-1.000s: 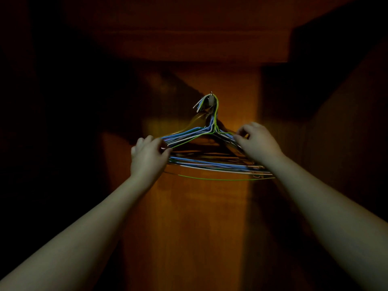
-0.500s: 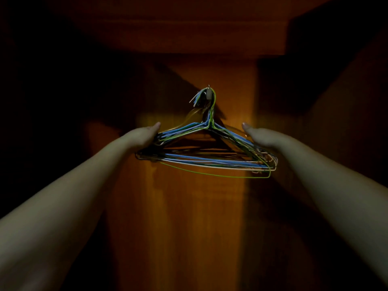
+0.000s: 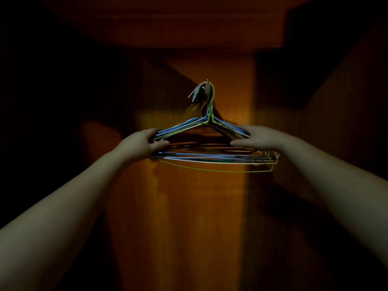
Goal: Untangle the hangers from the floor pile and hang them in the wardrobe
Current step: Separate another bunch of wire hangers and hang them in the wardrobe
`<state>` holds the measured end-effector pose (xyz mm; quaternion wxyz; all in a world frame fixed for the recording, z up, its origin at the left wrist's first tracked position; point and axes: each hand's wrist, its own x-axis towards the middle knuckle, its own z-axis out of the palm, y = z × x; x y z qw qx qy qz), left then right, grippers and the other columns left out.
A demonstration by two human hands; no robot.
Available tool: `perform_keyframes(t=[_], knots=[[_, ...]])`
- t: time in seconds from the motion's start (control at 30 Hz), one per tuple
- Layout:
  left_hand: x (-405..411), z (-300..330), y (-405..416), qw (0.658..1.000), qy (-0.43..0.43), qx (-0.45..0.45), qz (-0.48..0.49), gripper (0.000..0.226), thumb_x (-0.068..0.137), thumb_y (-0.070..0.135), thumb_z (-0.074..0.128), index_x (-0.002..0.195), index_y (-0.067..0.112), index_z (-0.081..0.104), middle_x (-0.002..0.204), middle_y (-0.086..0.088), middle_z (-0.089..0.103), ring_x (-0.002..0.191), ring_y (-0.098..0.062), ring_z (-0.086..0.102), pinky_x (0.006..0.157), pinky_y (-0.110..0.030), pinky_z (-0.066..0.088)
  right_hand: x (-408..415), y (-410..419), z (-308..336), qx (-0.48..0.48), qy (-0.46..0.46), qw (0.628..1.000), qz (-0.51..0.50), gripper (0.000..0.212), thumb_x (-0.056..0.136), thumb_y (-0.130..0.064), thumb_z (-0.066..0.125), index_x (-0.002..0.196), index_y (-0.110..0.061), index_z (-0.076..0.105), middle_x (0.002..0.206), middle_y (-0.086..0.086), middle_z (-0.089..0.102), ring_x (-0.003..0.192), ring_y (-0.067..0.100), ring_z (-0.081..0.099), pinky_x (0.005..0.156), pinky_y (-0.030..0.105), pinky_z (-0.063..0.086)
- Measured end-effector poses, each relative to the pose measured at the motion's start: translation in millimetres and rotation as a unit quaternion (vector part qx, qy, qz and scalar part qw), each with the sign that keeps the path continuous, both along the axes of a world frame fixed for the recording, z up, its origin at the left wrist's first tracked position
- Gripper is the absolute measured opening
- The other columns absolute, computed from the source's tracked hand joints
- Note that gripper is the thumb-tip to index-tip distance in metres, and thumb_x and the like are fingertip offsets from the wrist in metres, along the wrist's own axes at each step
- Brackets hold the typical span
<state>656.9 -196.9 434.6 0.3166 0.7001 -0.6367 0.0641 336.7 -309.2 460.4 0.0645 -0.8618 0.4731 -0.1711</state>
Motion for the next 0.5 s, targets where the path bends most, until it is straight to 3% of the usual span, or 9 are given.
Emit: perform_keyframes(t=[0.1, 0.23, 0.37, 0.5], knots=[[1.1, -8.0, -4.2, 0.994, -0.094, -0.055, 0.004, 0.036, 0.095, 0.041, 0.057, 0.124, 0.020, 0.059, 0.111, -0.003, 0.065, 0.097, -0.022, 0.062, 0.078, -0.039, 0.052, 8.7, -2.8, -10.3, -0.079, 0.014, 0.996, -0.027, 0.072, 0.086, -0.052, 0.065, 0.147, -0.025, 0.037, 0.129, 0.005, 0.058, 0.106, 0.022, 0.055, 0.078, 0.029, 0.041], [-0.5, -11.9, -10.5, 0.978, -0.177, -0.106, 0.019, 0.031, 0.096, 0.030, 0.057, 0.122, 0.015, 0.060, 0.111, -0.006, 0.063, 0.102, -0.025, 0.057, 0.077, -0.038, 0.048, 13.3, -9.3, -16.8, -0.158, -0.005, 0.985, -0.070, 0.044, 0.089, -0.036, 0.063, 0.131, -0.025, 0.052, 0.112, 0.005, 0.064, 0.090, 0.020, 0.057, 0.070, 0.030, 0.046], [-1.9, -22.1, -12.8, 0.975, -0.194, -0.108, 0.024, 0.035, 0.092, 0.027, 0.059, 0.126, 0.021, 0.054, 0.116, -0.003, 0.064, 0.103, -0.026, 0.060, 0.075, -0.040, 0.053, 12.0, -11.2, -20.7, -0.195, -0.021, 0.975, -0.102, 0.058, 0.085, -0.040, 0.067, 0.137, -0.027, 0.046, 0.125, 0.004, 0.059, 0.109, 0.026, 0.059, 0.078, 0.033, 0.048], [-6.1, -31.0, -15.9, 0.972, -0.193, -0.111, 0.072, 0.029, 0.091, 0.014, 0.056, 0.120, 0.015, 0.054, 0.112, -0.009, 0.066, 0.094, -0.030, 0.064, 0.070, -0.041, 0.055, 10.6, -14.3, -24.8, -0.192, -0.002, 0.970, -0.147, 0.034, 0.089, -0.030, 0.060, 0.122, -0.022, 0.056, 0.100, 0.004, 0.061, 0.092, 0.026, 0.060, 0.066, 0.030, 0.045]])
